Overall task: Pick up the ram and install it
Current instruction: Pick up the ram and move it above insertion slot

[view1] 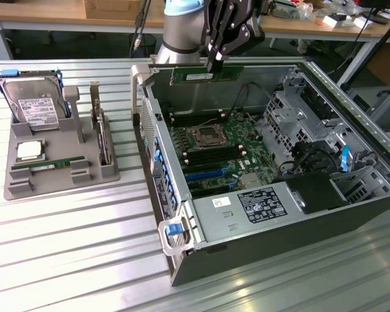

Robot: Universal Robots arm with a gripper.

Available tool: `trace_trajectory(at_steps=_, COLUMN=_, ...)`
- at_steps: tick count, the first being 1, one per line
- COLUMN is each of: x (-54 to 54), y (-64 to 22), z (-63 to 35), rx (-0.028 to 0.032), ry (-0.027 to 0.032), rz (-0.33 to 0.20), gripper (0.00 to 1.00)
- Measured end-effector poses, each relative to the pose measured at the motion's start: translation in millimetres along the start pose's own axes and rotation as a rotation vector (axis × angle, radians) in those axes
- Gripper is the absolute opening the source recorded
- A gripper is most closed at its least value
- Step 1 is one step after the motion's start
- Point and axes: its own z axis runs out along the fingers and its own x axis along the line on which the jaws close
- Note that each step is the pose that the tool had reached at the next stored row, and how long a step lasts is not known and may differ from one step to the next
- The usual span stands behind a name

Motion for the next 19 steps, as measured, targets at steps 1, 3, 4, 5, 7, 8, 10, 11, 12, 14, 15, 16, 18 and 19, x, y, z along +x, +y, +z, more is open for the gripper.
trace_trajectory(at_steps=1, x=0.2, y=-1.2, z=0.1, rx=-0.0002, ry=0.0, rz=-0.001, gripper=0.12)
trace_trajectory(at_steps=3, x=0.6, y=-4.6, z=0.4, rx=-0.0008, ry=0.0001, rz=-0.002, gripper=0.12)
trace_trajectory(at_steps=4, x=0.9, y=-6.0, z=0.5, rx=-0.0012, ry=0.0002, rz=-0.003, gripper=0.12)
trace_trajectory(at_steps=5, x=1.0, y=-7.2, z=0.6, rx=-0.0014, ry=0.0001, rz=-0.003, gripper=0.12)
trace_trajectory(at_steps=7, x=1.7, y=-12.3, z=1.0, rx=-0.0026, ry=0.0002, rz=-0.005, gripper=0.12)
trace_trajectory(at_steps=8, x=2.1, y=-14.7, z=1.3, rx=-0.0032, ry=0.0002, rz=-0.006, gripper=0.12)
trace_trajectory(at_steps=10, x=2.6, y=-18.5, z=1.9, rx=-0.0043, ry=0.0002, rz=-0.007, gripper=0.12)
trace_trajectory(at_steps=11, x=3.0, y=-21.2, z=2.2, rx=-0.005, ry=0.0002, rz=-0.008, gripper=0.12)
trace_trajectory(at_steps=12, x=3.2, y=-22.7, z=2.4, rx=-0.0054, ry=0.0002, rz=-0.008, gripper=0.12)
trace_trajectory(at_steps=14, x=3.7, y=-26.4, z=2.8, rx=-0.0064, ry=0.0002, rz=-0.009, gripper=0.12)
trace_trajectory(at_steps=15, x=4.3, y=-30.4, z=3.4, rx=-0.0075, ry=0.0, rz=-0.009, gripper=0.12)
trace_trajectory(at_steps=16, x=4.6, y=-32.5, z=3.8, rx=-0.008, ry=0.0, rz=-0.01, gripper=0.12)
trace_trajectory(at_steps=18, x=5.3, y=-37.2, z=4.5, rx=-0.0095, ry=-0.0002, rz=-0.01, gripper=0.12)
trace_trajectory(at_steps=19, x=5.6, y=-39.5, z=4.8, rx=-0.0102, ry=-0.0002, rz=-0.01, gripper=0.12)
